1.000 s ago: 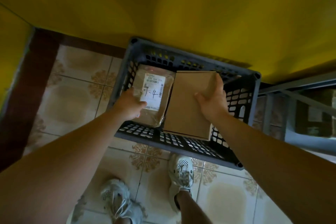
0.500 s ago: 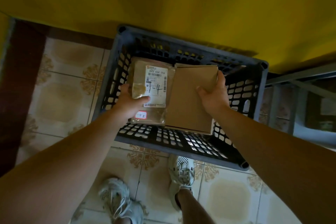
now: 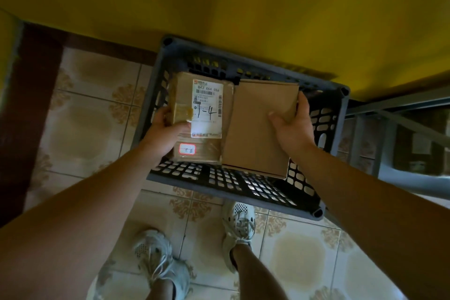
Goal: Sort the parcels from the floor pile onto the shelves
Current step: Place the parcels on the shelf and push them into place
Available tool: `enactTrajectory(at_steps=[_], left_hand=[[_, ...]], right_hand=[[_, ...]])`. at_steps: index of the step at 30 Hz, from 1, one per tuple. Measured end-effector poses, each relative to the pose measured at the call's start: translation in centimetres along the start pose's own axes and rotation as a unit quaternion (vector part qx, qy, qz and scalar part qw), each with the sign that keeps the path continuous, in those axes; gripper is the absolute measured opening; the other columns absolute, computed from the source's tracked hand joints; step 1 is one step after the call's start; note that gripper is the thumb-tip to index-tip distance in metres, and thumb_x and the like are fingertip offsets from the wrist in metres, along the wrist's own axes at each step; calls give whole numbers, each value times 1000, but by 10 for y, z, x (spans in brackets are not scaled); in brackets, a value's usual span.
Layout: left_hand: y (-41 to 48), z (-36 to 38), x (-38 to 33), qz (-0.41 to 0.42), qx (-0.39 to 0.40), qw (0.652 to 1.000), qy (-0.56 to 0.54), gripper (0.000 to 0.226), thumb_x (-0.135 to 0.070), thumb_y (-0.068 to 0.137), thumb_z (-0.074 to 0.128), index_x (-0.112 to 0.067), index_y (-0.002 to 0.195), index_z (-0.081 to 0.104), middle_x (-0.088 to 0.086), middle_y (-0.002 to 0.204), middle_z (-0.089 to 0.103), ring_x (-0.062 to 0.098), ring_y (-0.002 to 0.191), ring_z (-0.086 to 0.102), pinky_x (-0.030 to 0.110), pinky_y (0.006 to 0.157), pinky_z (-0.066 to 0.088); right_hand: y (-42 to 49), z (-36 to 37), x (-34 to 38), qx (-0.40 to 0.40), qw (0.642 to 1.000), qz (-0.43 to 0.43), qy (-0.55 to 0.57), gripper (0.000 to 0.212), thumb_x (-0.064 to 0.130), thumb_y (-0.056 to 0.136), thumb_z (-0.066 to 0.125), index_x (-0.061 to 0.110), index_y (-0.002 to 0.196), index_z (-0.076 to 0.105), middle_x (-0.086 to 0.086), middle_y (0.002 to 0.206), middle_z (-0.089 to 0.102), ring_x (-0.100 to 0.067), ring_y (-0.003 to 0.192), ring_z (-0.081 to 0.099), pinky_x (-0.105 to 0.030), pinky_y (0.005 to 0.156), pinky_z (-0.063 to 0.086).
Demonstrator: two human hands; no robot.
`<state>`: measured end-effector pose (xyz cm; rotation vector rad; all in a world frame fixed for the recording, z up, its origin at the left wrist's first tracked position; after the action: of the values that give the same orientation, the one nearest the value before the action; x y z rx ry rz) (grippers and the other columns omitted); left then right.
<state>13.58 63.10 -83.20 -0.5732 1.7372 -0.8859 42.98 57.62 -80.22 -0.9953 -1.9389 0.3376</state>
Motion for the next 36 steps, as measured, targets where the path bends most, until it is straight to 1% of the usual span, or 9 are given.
enactTrajectory(at_steps=[7, 10, 13, 22, 25, 27, 30, 32, 36], left_hand=[[-122, -68, -68, -5, -55, 994, -94, 26, -24, 97, 53, -33, 121, 52, 2, 102, 72, 22, 83, 71, 34, 65, 54], [-190, -100, -98, -1, -91, 988, -123, 26, -31, 98, 50, -29, 123, 57, 3, 101, 74, 20, 77, 73, 32, 62, 57], [-256, -125, -128, 39, -112, 982, -150, 24, -27, 99, 49, -37, 120, 55, -3, 98, 74, 24, 88, 71, 45, 82, 55], [-415, -172, -205, 163, -98, 968, -162, 42, -37, 89, 61, -28, 130, 53, 6, 111, 72, 29, 92, 72, 52, 84, 56], [-458, -188, -221, 194, -116, 961, -157, 40, -35, 92, 59, -24, 130, 53, 6, 104, 73, 24, 82, 74, 41, 70, 60], [-485, -197, -230, 220, -130, 956, -145, 31, -32, 94, 58, -26, 124, 53, 1, 99, 72, 17, 69, 73, 29, 52, 56], [-522, -210, -244, 267, -143, 947, -104, 26, -29, 94, 57, -30, 119, 53, -2, 102, 69, 16, 74, 69, 28, 54, 52], [-541, -218, -250, 284, -150, 944, -77, 30, -29, 92, 59, -29, 122, 54, 3, 109, 69, 21, 83, 69, 33, 64, 54], [-572, -237, -263, 290, -176, 935, -103, 48, -31, 91, 61, -25, 136, 47, 7, 116, 67, 26, 85, 70, 36, 66, 55]], right_hand=[[-92, -43, 106, 51, 997, -46, 42, 95, 59, 76, 71, 41, 154, 19, -4, 145, 38, -27, 122, 49, -49, 100, 49], [-143, -67, 159, 65, 993, -78, 62, 89, 45, 84, 73, 36, 154, 20, -4, 149, 38, -28, 130, 46, -45, 106, 44], [-195, -86, 207, 95, 984, -109, 100, 91, 31, 90, 71, 32, 158, 10, 3, 153, 38, -19, 138, 40, -33, 111, 35], [-361, -113, 316, 113, 975, -155, 117, 39, 39, 104, 43, 30, 142, 49, -7, 150, 40, -28, 130, 46, -39, 100, 47], [-414, -125, 339, 155, 963, -127, 182, 56, 63, 99, 36, 20, 127, 61, -6, 116, 66, -25, 110, 61, -28, 75, 47], [-441, -133, 352, 209, 953, -133, 174, 81, 90, 76, 38, 29, 123, 63, -5, 118, 69, -26, 112, 64, -39, 93, 50], [-473, -153, 369, 217, 950, -182, 129, 52, 51, 90, 64, 26, 134, 54, -1, 116, 68, -23, 104, 65, -46, 89, 54], [-484, -169, 376, 166, 958, -218, 83, 64, 20, 91, 67, 25, 147, 37, -1, 116, 62, -24, 102, 63, -43, 80, 56], [-505, -208, 386, 32, 949, -294, 111, 71, 14, 99, 50, 41, 155, 15, -2, 125, 59, -15, 92, 62, -28, 63, 54]])
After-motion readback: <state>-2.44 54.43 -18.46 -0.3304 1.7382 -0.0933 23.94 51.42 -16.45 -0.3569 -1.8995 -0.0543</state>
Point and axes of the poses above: each hand's wrist, its own y-axis towards the middle knuckle, its own z-axis out of the palm, x = y × z, the point moved 5 cm from there along y, towards the middle knuckle
